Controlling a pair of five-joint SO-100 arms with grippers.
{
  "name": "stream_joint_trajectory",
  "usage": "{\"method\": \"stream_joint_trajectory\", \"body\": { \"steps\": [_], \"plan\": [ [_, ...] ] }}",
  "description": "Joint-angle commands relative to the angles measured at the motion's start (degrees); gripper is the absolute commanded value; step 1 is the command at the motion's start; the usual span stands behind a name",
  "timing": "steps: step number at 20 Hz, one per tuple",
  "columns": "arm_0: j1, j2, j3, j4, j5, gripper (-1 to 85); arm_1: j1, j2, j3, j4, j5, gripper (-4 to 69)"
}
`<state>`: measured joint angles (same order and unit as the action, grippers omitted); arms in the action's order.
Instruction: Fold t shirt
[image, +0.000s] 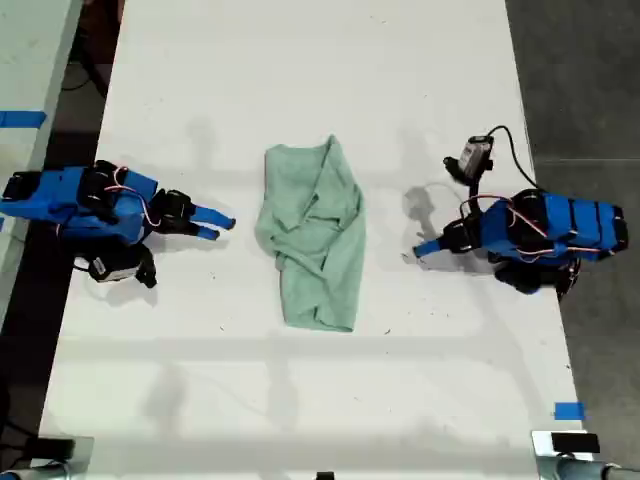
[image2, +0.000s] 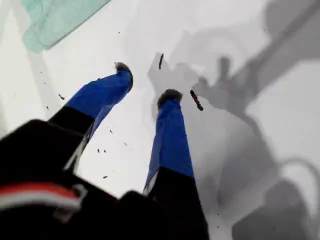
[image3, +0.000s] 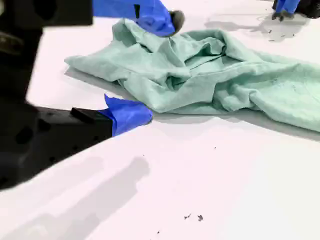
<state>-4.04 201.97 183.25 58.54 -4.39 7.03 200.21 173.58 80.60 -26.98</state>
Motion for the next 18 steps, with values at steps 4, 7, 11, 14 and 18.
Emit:
{"method": "stream_joint_trajectory", "body": {
  "steps": [4, 7, 11, 14, 18],
  "plan": [
    [-2.02, 0.44, 1.49, 0.0, 0.79, -0.1, 0.26, 0.35, 3.08, -0.62, 1.85, 3.4],
    [-2.02, 0.44, 1.49, 0.0, 0.97, -0.1, 0.26, 0.26, 3.08, -0.62, 2.02, 3.3],
    [-0.35, 0.44, 0.79, -1.76, -4.57, -0.2, -0.88, -0.62, 1.58, -0.26, 4.04, 1.9],
    [4.39, -9.67, -4.57, -8.44, -12.92, -0.3, -7.91, -22.32, -12.92, 2.46, 18.9, 1.9],
    [13.36, -65.65, -46.41, 0.0, -21.71, -0.2, -15.03, -57.48, -49.22, 10.02, 26.54, -2.0]
  ]
}}
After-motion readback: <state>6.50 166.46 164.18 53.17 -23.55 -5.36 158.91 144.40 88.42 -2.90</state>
